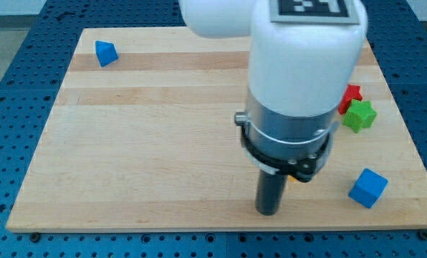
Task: Slide the yellow heart slightly up
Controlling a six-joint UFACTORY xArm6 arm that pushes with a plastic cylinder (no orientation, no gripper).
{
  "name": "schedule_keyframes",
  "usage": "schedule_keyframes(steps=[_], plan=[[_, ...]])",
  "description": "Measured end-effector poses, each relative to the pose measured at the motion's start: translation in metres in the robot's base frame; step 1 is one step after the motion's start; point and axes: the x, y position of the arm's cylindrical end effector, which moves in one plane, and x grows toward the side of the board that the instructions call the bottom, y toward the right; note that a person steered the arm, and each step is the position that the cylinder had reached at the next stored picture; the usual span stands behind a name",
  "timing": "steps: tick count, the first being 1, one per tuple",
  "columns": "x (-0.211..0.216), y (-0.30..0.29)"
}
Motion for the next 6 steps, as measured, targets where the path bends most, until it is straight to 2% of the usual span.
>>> schedule_keyframes(steps=[2,3,4,6], plan=[[-0.014,0.081],[-0.014,0.088],[-0.023,0.081],[-0.036,0.024]])
